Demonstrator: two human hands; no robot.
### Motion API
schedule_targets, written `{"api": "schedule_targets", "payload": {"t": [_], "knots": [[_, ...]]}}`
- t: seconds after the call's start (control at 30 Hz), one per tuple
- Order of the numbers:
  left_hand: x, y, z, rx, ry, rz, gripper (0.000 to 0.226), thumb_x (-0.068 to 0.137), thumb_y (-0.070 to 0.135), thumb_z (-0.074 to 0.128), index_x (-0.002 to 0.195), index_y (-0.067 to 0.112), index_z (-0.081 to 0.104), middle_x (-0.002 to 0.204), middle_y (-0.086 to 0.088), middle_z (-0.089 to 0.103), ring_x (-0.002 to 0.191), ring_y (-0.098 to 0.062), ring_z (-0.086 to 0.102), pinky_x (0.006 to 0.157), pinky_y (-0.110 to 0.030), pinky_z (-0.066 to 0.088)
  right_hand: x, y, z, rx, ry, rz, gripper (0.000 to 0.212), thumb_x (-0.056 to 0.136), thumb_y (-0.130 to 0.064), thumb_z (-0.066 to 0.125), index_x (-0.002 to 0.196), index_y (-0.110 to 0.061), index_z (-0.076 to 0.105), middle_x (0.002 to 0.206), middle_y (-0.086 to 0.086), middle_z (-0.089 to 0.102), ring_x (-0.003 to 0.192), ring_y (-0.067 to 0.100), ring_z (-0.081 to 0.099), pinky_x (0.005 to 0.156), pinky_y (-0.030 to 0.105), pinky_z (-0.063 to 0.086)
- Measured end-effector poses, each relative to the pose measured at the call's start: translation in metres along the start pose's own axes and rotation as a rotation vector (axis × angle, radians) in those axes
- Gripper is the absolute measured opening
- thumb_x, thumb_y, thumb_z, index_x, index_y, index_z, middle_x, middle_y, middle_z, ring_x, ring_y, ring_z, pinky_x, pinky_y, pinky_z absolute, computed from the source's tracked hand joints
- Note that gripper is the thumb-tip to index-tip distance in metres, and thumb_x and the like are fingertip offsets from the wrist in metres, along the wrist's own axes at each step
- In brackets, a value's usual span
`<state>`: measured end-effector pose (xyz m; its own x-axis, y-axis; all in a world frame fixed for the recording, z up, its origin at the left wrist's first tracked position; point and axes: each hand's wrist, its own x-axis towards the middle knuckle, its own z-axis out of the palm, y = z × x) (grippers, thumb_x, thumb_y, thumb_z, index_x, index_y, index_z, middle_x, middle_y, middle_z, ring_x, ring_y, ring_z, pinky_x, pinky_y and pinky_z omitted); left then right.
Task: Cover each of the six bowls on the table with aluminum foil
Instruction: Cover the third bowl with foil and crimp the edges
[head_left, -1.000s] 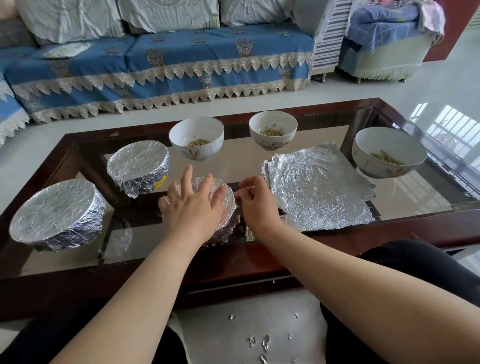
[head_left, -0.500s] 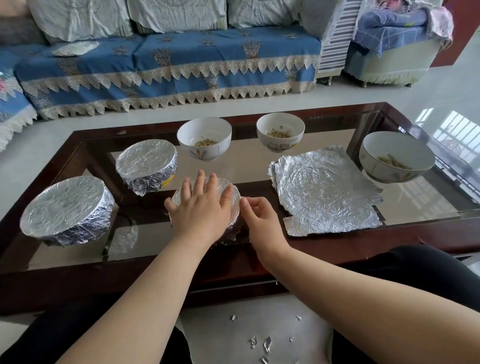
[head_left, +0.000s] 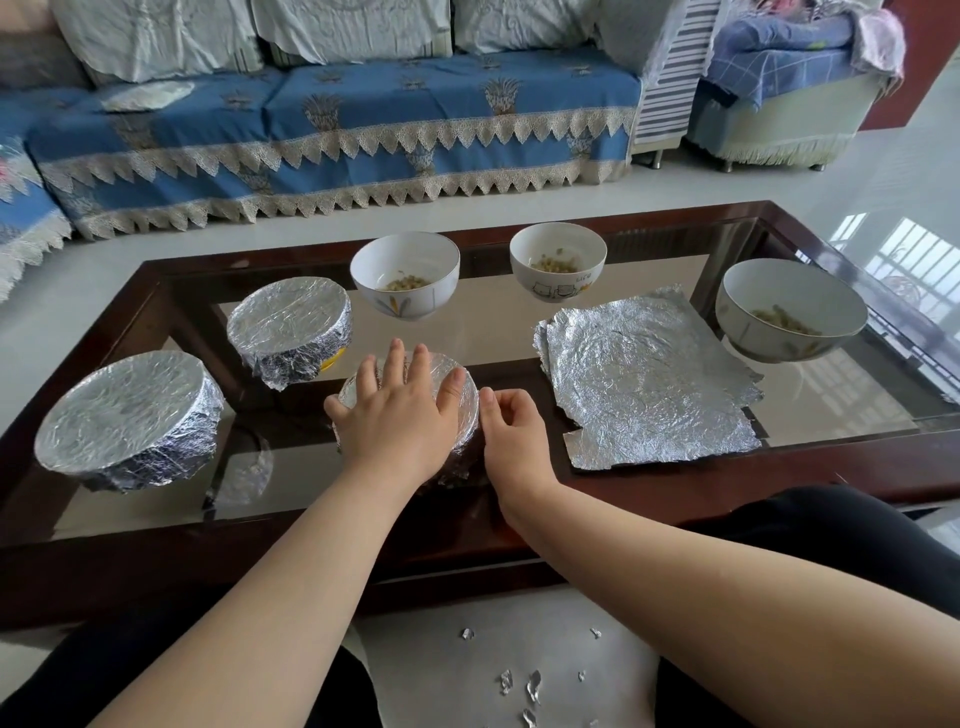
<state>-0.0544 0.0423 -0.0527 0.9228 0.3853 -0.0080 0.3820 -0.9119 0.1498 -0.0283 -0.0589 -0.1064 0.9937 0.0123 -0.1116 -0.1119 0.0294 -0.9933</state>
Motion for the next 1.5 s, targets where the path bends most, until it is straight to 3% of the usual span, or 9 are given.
{"api": "schedule_targets", "payload": {"t": [0.2,0.37,0.57,0.73,0.8,0.9,1.0,1.17,1.5], "knots": [[0.000,0.000,0.000,0.005,-0.001,0.000,0.072,0.096,0.067,0.005,0.158,0.031,0.015,0.167,0.005,0.006,0.152,-0.023,0.004,0.111,-0.062,0.018,0.009,-0.005,0.000,-0.018,-0.010,0.019,0.003,0.095,-0.019,0.058,0.093,-0.018,0.059,0.078,-0.008,0.056,0.067,0.002,0.049,0.072,0.018,0.043],[0.001,0.001,-0.001,-0.002,-0.023,-0.001,0.071,0.093,0.071,0.005,0.156,0.040,0.014,0.167,0.003,0.004,0.152,-0.027,0.002,0.110,-0.064,0.015,0.010,-0.011,-0.001,-0.096,0.001,-0.104,0.014,0.091,-0.010,0.061,0.087,-0.021,0.055,0.076,-0.012,0.057,0.067,-0.001,0.051,0.071,0.016,0.041],[-0.001,0.003,-0.007,-0.010,-0.059,-0.004,0.066,0.093,0.072,0.007,0.154,0.046,0.015,0.167,0.004,-0.005,0.152,-0.030,0.002,0.110,-0.064,0.015,0.004,-0.016,-0.011,-0.026,0.008,-0.118,0.013,0.103,-0.027,0.040,0.111,-0.020,0.045,0.083,-0.008,0.072,0.087,0.007,0.065,0.080,0.024,0.048],[-0.001,-0.006,-0.022,-0.010,-0.159,0.024,0.069,0.088,0.079,0.004,0.151,0.055,0.016,0.166,0.012,0.003,0.149,-0.029,0.008,0.111,-0.060,0.021,-0.020,-0.010,-0.018,-0.090,-0.172,-0.151,0.022,0.102,-0.032,0.041,0.110,-0.015,0.053,0.104,-0.010,0.063,0.088,-0.013,0.055,0.078,0.004,0.039],[-0.004,-0.012,-0.024,0.062,-0.140,0.036,0.070,0.086,0.081,0.004,0.151,0.056,0.015,0.165,0.009,0.011,0.145,-0.031,0.016,0.109,-0.057,0.025,-0.021,-0.004,-0.019,-0.113,-0.246,-0.138,0.022,0.103,-0.028,0.041,0.117,-0.017,0.052,0.129,-0.008,0.054,0.107,-0.015,0.048,0.085,-0.003,0.032],[-0.007,-0.017,-0.019,0.126,-0.072,0.053,0.072,0.086,0.079,0.005,0.151,0.052,0.019,0.160,0.003,0.022,0.141,-0.032,0.020,0.108,-0.055,0.023,-0.021,0.002,-0.019,-0.105,-0.302,-0.164,0.031,0.103,-0.027,0.039,0.131,-0.016,0.049,0.143,-0.006,0.042,0.131,-0.007,0.035,0.107,0.007,0.027],[-0.009,-0.020,-0.010,0.137,0.017,0.103,0.076,0.086,0.077,0.005,0.152,0.046,0.023,0.156,-0.004,0.027,0.144,-0.032,0.015,0.115,-0.061,0.011,-0.022,0.007,-0.015,-0.039,-0.316,-0.100,0.026,0.103,-0.032,0.039,0.126,-0.025,0.048,0.124,0.001,0.060,0.117,0.008,0.057,0.106,0.037,0.042],[-0.008,-0.023,-0.003,0.026,0.084,0.121,0.096,0.072,0.077,-0.008,0.152,0.040,0.030,0.154,-0.009,0.030,0.140,-0.034,0.025,0.116,-0.050,0.018,-0.013,0.005,-0.010,0.025,-0.287,-0.013,0.011,0.099,-0.036,0.045,0.107,-0.034,0.053,0.096,0.011,0.066,0.083,0.017,0.062,0.091,0.052,0.050],[-0.007,-0.020,-0.004,0.039,0.052,0.095,0.076,0.086,0.070,0.008,0.154,0.039,0.026,0.156,-0.009,0.026,0.142,-0.033,0.022,0.114,-0.049,0.022,-0.003,0.007,-0.005,0.064,-0.146,0.101,0.014,0.098,-0.033,0.053,0.091,-0.021,0.057,0.083,0.002,0.060,0.076,0.013,0.055,0.076,0.031,0.047]]}}
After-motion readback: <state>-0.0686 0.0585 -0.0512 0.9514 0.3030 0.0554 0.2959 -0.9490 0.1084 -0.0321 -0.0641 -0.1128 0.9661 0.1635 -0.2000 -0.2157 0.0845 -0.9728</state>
